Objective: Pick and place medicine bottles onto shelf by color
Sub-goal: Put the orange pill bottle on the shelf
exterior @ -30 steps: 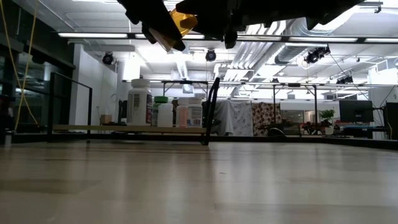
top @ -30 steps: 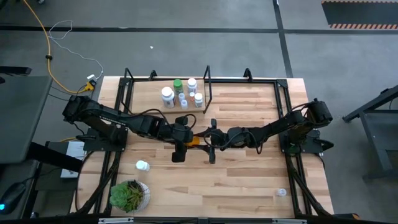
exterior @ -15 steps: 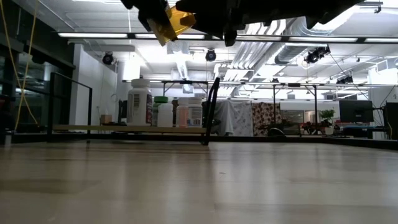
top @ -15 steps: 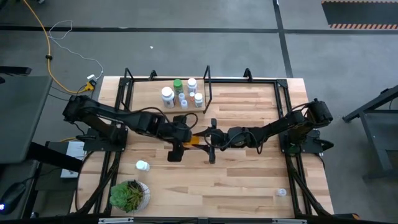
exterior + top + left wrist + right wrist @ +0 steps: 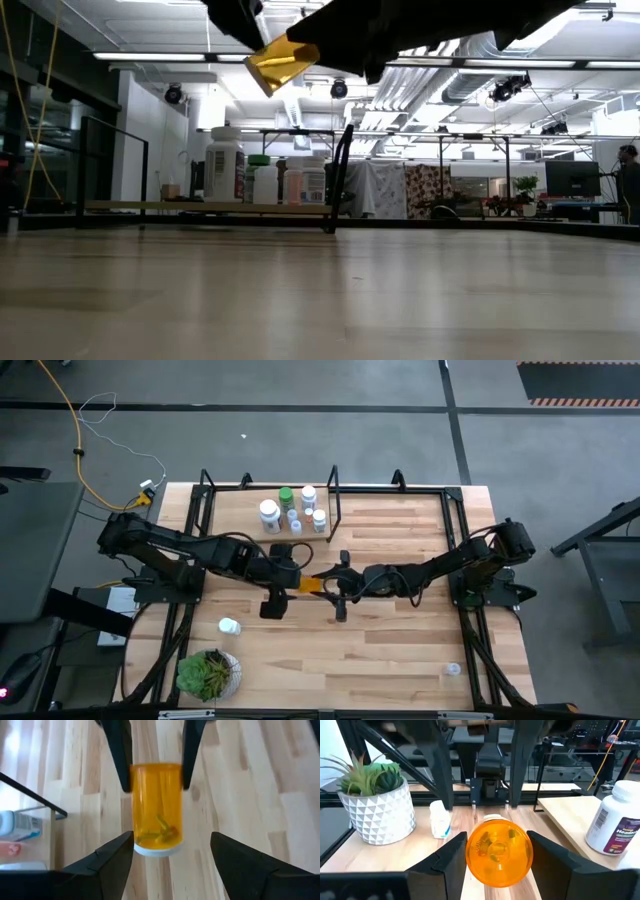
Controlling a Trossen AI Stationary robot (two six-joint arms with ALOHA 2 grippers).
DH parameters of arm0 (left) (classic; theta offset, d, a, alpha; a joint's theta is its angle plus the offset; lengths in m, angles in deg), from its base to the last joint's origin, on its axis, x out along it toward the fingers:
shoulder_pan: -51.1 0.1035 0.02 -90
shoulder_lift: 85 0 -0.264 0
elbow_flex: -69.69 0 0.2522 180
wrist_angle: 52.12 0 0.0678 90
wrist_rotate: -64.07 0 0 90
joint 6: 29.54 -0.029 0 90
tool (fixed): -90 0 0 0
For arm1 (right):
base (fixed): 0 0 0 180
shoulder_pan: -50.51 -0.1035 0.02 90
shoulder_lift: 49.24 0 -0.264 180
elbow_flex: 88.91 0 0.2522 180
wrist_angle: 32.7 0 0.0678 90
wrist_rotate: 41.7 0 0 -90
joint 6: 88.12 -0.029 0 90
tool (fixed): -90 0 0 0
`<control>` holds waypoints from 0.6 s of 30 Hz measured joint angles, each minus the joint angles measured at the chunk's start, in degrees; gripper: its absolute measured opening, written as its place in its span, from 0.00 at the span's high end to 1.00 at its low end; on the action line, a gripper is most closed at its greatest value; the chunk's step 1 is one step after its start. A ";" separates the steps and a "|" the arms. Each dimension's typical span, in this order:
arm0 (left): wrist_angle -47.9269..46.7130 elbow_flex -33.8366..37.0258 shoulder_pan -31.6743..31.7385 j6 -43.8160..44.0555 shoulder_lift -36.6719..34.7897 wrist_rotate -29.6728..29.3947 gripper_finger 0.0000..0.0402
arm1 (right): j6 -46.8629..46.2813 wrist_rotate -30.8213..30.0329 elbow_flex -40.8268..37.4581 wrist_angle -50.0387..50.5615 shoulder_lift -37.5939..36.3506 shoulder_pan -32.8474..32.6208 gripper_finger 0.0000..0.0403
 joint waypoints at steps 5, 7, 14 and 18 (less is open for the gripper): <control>3.14 1.94 -0.02 -0.02 -4.11 -0.45 0.37 | 1.16 0.02 0.00 2.84 -0.30 0.00 0.56; 7.72 4.70 -0.21 -0.04 -6.87 -1.63 0.37 | 0.93 0.07 0.00 5.11 -0.80 0.00 0.56; 35.53 24.78 -1.47 -0.55 -19.03 -6.13 0.37 | 1.09 0.07 -0.11 10.20 -2.91 -0.46 0.56; 57.51 39.00 -1.46 0.88 -24.03 -6.35 0.37 | 3.04 -0.19 -0.13 7.89 -2.89 -0.48 0.56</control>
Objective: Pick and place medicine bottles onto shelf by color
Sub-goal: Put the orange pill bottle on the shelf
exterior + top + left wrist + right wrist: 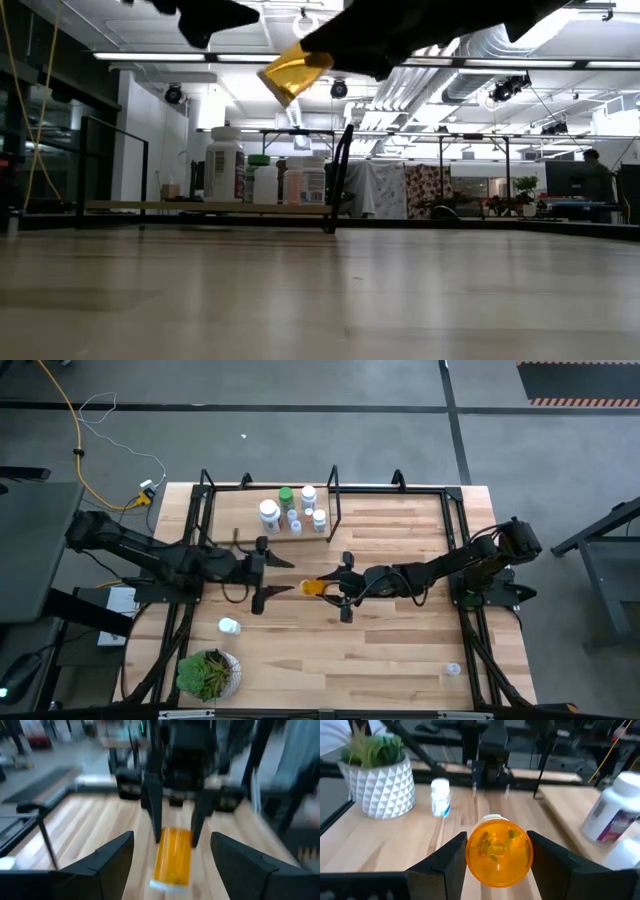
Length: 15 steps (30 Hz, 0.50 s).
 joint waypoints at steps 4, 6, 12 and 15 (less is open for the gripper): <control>26.70 13.12 -0.75 3.03 -1.74 -0.22 0.37 | 4.50 -0.90 -0.01 -7.49 0.71 0.02 0.56; 39.26 18.60 -1.45 4.10 -1.79 -1.35 0.37 | 7.79 -0.68 -0.08 -13.99 0.96 0.08 0.56; 62.38 27.28 -3.58 5.15 -1.79 -9.31 0.37 | 13.47 3.88 0.00 -31.61 1.29 1.65 0.56; 63.54 26.70 -3.80 5.35 -0.87 -10.66 0.37 | 13.69 7.57 0.02 -41.21 1.87 2.94 0.56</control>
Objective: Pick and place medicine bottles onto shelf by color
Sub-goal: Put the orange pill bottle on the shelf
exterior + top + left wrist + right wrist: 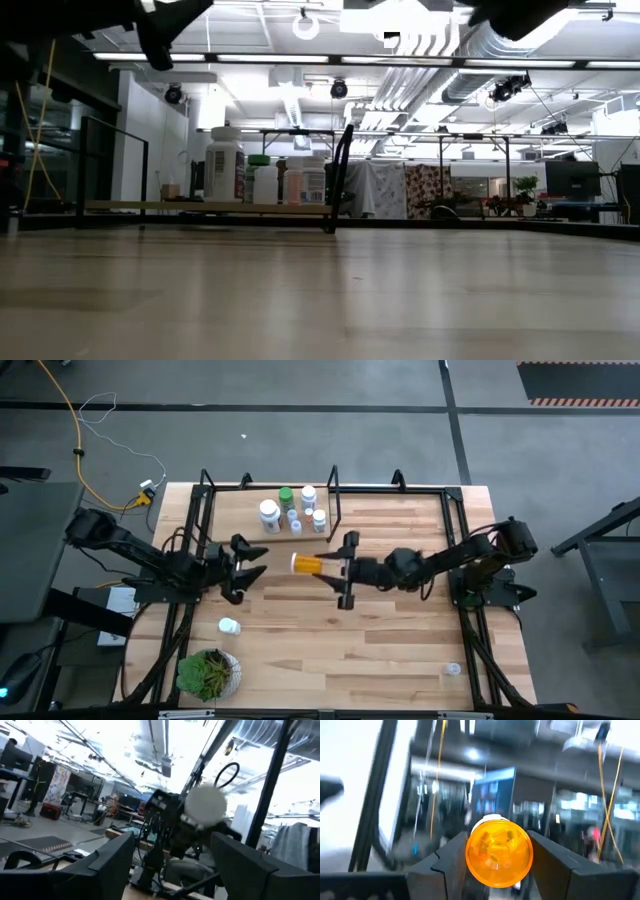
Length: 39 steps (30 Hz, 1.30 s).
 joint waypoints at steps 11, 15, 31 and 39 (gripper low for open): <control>11.55 -11.80 0.10 -3.36 20.35 0.30 0.37 | -0.42 -0.12 8.54 -15.84 12.66 1.77 0.56; 15.58 -12.50 0.10 -3.56 23.66 0.33 0.37 | -0.29 -0.23 11.26 -16.20 14.08 1.75 0.56; 15.62 -22.16 0.26 -8.07 22.14 3.19 0.37 | -0.66 -0.80 11.45 -16.34 14.08 1.86 0.56; 13.68 -23.12 1.48 -8.11 22.10 0.67 0.37 | -0.83 0.26 11.43 -15.89 14.17 1.91 0.56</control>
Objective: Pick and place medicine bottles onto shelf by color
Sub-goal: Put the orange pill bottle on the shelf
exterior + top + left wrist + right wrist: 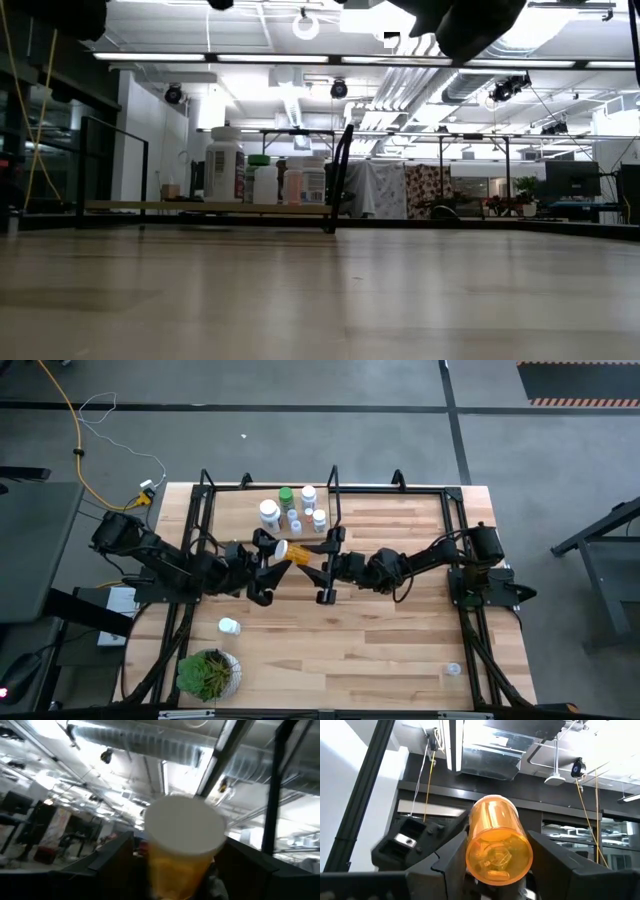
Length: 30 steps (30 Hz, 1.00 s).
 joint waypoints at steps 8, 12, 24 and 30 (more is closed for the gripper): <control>-1.82 0.00 2.38 3.52 0.17 1.75 0.37 | -1.59 -0.03 -0.04 -0.01 0.00 0.24 0.56; -2.01 0.00 3.05 3.88 0.22 1.61 0.37 | -1.96 -0.01 -0.04 0.56 0.00 0.61 0.56; -1.99 0.02 3.63 4.37 0.22 1.37 0.42 | -2.69 -0.08 -0.04 1.05 0.00 0.66 0.56; -1.53 0.02 3.63 3.90 0.26 1.39 0.49 | -2.69 -0.10 -0.04 1.17 0.00 0.68 0.56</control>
